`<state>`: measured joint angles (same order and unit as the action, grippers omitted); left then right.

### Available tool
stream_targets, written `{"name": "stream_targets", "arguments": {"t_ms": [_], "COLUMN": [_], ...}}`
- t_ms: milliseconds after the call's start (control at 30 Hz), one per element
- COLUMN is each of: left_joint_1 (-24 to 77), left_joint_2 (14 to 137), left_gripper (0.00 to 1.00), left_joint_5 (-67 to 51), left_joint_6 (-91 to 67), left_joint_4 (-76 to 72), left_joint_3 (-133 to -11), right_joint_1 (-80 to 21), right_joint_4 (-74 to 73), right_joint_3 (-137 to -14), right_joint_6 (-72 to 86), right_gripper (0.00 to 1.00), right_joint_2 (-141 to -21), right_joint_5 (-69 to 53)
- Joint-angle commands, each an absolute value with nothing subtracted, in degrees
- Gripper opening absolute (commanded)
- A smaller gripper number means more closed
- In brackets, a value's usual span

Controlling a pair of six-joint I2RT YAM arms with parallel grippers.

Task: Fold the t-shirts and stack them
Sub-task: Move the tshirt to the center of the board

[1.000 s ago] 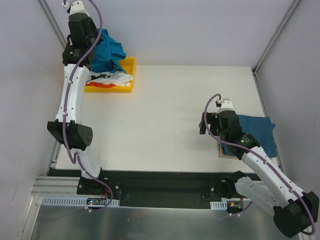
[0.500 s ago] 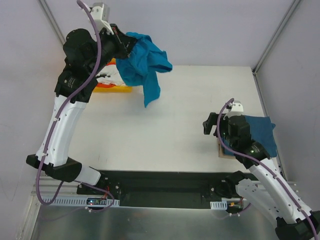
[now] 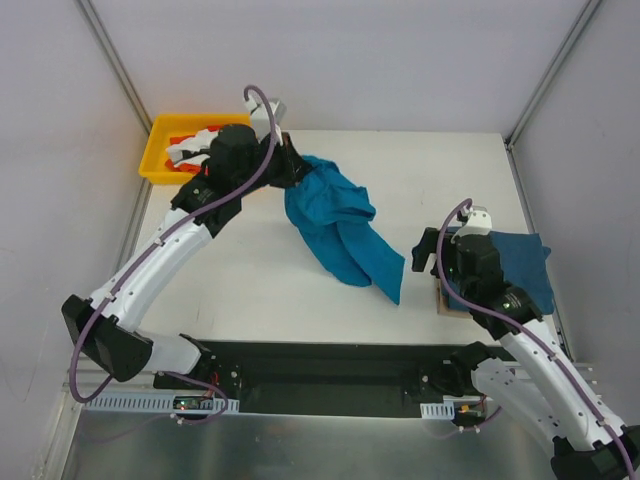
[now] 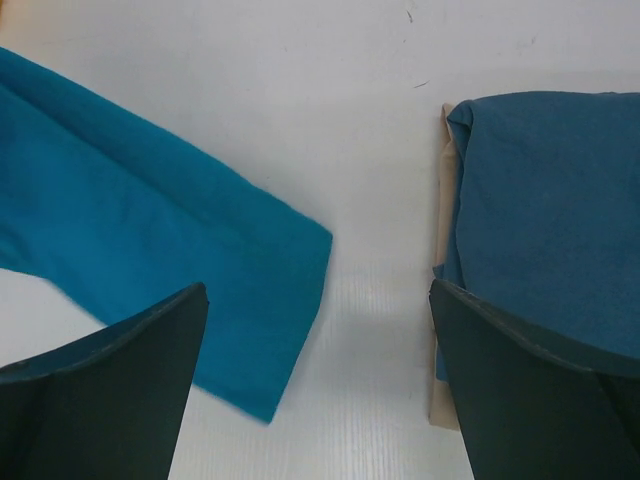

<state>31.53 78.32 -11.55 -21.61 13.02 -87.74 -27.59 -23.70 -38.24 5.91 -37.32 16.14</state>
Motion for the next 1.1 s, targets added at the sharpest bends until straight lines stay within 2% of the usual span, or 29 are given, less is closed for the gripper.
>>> {"name": "stream_targets", "arguments": {"t_ms": [0, 67, 100, 133, 200, 233, 300, 367, 567, 700, 800, 933, 1067], "left_joint_1": [30.7, 28.1, 27.0, 23.9, 20.6, 19.3, 17.4, 17.4, 17.9, 25.4, 30.5, 35.8, 38.8], "left_joint_2": [72.1, 71.8, 72.0, 72.0, 71.8, 70.9, 69.5, 67.2, 62.6, 64.7, 70.8, 83.4, 93.8], "left_gripper": [0.09, 0.13, 0.18, 0.35, 0.44, 0.64, 0.85, 0.99, 0.99, 1.00, 0.99, 0.89, 0.81], "left_joint_5": [2.4, 2.6, 1.6, 0.5, -2.4, -3.7, -3.1, -1.3, -7.2, -7.6, -7.6, -7.3, -2.0], "left_joint_6": [-23.9, -26.8, -27.9, -30.2, -32.2, -33.7, -34.1, -34.0, -34.7, -35.8, -35.0, -34.4, -32.9], "left_joint_4": [3.8, 3.3, 3.3, 3.4, 3.3, 3.3, 3.4, 4.3, 6.8, 6.9, 7.1, 8.9, 14.5], "left_joint_3": [-69.4, -63.7, -59.0, -57.0, -51.5, -49.8, -46.2, -44.7, -44.8, -47.1, -51.7, -59.0, -69.5], "right_joint_1": [-27.8, -27.8, -27.8, -27.8, -27.9, -27.8, -27.9, -27.9, -27.8, -27.8, -27.8, -27.7, -27.3], "right_joint_4": [-23.6, -23.6, -23.6, -23.8, -23.8, -23.7, -23.8, -24.4, -28.9, -30.5, -30.8, -30.2, -28.2], "right_joint_3": [-39.4, -39.3, -39.4, -39.5, -39.8, -40.0, -40.4, -40.8, -44.6, -47.8, -50.7, -52.4, -52.4], "right_joint_6": [8.1, 8.1, 8.1, 7.9, 8.1, 8.3, 8.8, 10.1, 16.5, 22.1, 24.2, 26.3, 26.4], "right_gripper": [0.97, 0.97, 0.97, 0.97, 0.97, 0.97, 0.97, 0.97, 0.97, 0.97, 0.97, 0.98, 0.98], "right_joint_2": [-38.1, -38.5, -39.1, -39.5, -41.3, -42.0, -44.7, -46.9, -56.2, -64.5, -70.4, -75.8, -79.1], "right_joint_5": [20.0, 20.7, 20.7, 20.4, 19.7, 19.2, 18.0, 16.8, 16.5, 16.5, 14.1, 9.1, 5.6]}}
